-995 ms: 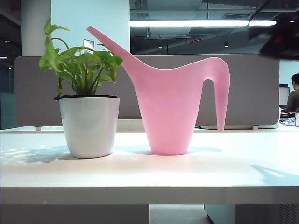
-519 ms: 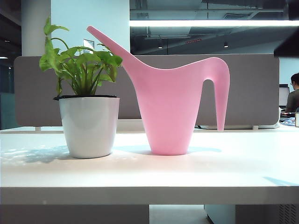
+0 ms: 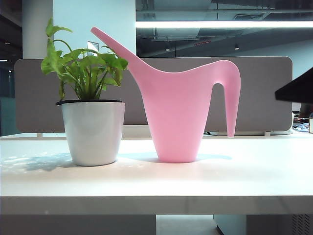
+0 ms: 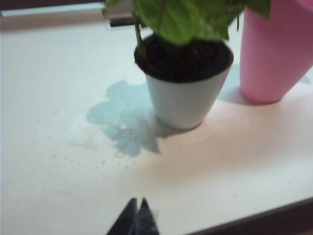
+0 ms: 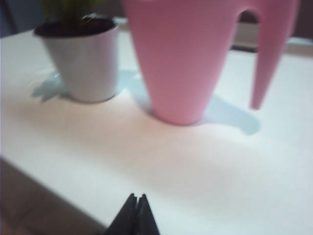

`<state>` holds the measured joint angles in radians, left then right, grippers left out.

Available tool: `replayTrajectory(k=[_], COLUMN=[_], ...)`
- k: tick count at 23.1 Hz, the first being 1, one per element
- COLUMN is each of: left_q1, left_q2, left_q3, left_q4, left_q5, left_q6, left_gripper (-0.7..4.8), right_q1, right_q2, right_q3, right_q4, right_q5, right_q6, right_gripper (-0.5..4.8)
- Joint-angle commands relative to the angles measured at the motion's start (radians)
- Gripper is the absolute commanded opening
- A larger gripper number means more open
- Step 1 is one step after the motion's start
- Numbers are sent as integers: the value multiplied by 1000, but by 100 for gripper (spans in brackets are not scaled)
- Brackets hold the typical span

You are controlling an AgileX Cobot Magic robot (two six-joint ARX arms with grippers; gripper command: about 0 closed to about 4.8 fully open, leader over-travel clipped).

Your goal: Pick up the watering can from the table, water the potted plant, and put the can back.

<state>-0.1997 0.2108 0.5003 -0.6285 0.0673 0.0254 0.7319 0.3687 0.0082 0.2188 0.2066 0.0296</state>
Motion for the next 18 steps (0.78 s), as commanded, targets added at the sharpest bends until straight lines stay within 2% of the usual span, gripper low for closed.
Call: replayTrajectory(k=[1, 3, 9, 10, 15, 17, 18], left_q1=[11, 11, 19, 22, 71, 111, 163], left_q2=[-88, -178, -203, -204, -204, -204, -204], left_q3=[-90, -193, -402, -422, -432, -443, -451], left_q4=[103, 166, 151, 221, 255, 297, 328], left_q5=[0, 0, 8, 1, 2, 3, 5], left_q6=[-2, -2, -2, 1, 1, 1, 1], left_gripper=[3, 3, 3, 3, 3, 3, 3], right_q1=[35, 47, 47, 48, 49, 49, 50], right_q2=[1, 2, 3, 3, 4, 4, 3], right_q3=[-8, -8, -8, -8, -8, -8, -8], right_q4=[-19, -44, -108, -113, -121, -134, -154], right_q5=[14, 28, 50, 54, 40, 14, -6], right_q6=[2, 1, 0, 0, 0, 0, 0], right_gripper=[-6, -6, -6, -6, -6, -6, -6])
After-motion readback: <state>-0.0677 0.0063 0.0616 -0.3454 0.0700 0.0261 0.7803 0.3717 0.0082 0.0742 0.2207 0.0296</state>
